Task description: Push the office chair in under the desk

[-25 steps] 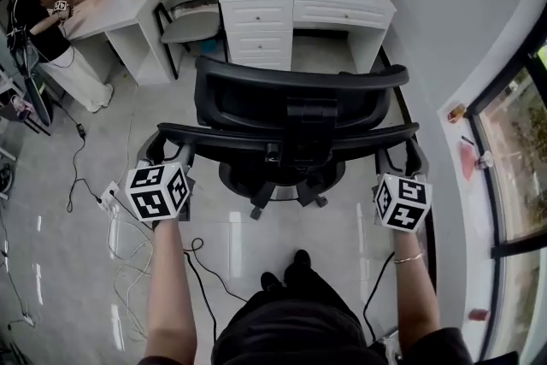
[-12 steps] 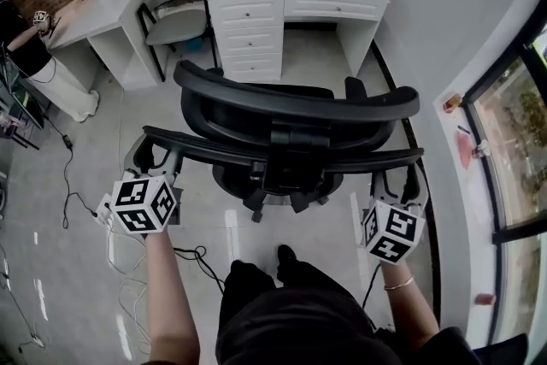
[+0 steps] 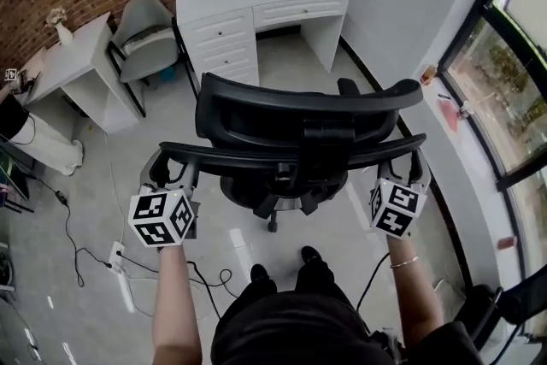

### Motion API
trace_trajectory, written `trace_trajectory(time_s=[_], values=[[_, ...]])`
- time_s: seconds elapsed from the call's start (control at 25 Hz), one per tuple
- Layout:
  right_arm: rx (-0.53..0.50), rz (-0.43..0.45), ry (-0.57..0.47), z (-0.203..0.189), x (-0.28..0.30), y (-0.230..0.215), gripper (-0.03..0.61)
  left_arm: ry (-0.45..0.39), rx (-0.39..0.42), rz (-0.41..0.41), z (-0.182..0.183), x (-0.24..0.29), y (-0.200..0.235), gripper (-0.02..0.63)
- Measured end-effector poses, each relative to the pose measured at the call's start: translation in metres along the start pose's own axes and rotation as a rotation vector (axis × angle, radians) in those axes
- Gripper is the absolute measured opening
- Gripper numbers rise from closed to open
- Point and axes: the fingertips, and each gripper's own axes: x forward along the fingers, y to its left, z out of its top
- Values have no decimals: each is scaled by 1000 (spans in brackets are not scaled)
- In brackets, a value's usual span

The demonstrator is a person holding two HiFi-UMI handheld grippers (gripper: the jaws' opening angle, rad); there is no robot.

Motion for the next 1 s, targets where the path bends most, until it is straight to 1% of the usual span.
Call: trace_trajectory(time_s=[0.2, 0.32, 0.44, 0.72, 1.0], values=[[30, -83, 30, -3, -17, 52, 272, 22, -5, -86, -7, 24, 56, 255], [40, -113, 40, -2, -13, 58, 272, 32, 0, -120, -4, 43, 65, 255], [45, -120, 59, 2, 1, 53, 272, 36, 3, -129, 2, 61, 61, 255], [65, -130, 86, 9, 50, 20, 272, 50, 24, -162, 17, 110, 32, 253], [34, -99, 69, 11, 107, -18, 272, 49, 5, -119, 24, 161, -5, 253]])
